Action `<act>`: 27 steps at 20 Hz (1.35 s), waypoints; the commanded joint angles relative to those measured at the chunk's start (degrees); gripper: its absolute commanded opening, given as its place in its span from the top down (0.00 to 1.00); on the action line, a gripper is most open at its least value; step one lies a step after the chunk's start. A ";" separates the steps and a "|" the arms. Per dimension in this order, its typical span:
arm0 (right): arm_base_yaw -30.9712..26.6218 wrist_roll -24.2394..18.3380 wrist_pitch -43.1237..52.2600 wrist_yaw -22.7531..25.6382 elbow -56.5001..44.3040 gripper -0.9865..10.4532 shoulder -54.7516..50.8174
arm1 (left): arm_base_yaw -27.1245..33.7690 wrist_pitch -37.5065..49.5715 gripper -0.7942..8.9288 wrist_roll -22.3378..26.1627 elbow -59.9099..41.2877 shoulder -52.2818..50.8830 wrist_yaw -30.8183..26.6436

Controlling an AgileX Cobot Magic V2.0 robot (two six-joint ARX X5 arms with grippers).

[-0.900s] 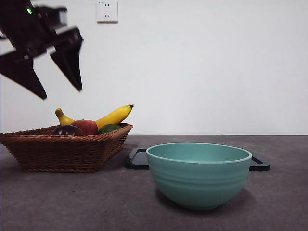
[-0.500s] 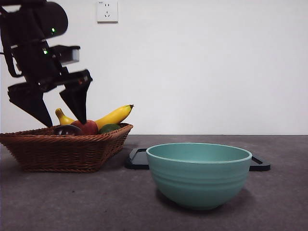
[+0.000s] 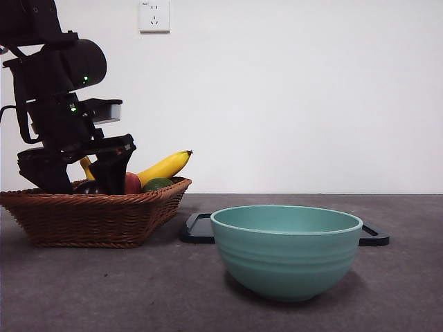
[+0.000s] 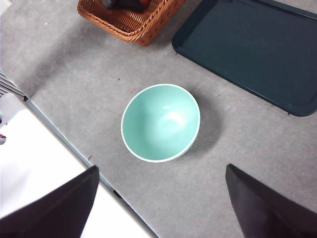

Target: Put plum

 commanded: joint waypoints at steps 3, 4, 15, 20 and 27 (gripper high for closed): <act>0.24 0.57 0.37 -0.02 1.09 0.56 0.48 | -0.26 -0.17 0.64 0.68 1.18 1.05 -0.15; 0.24 0.57 0.37 -0.02 1.09 0.56 0.46 | -0.26 -0.20 0.64 0.70 1.20 0.92 -0.13; 0.24 0.55 0.85 0.00 1.09 0.56 0.48 | -5.55 -5.64 0.64 -0.37 1.86 -16.72 7.76; 0.24 0.55 0.85 0.00 1.09 0.56 0.48 | -15.61 -8.33 0.64 -0.39 1.86 -22.29 11.34; 0.24 0.55 0.85 0.00 1.09 0.56 0.46 | -29.31 -6.86 0.64 -0.09 1.86 -17.29 11.21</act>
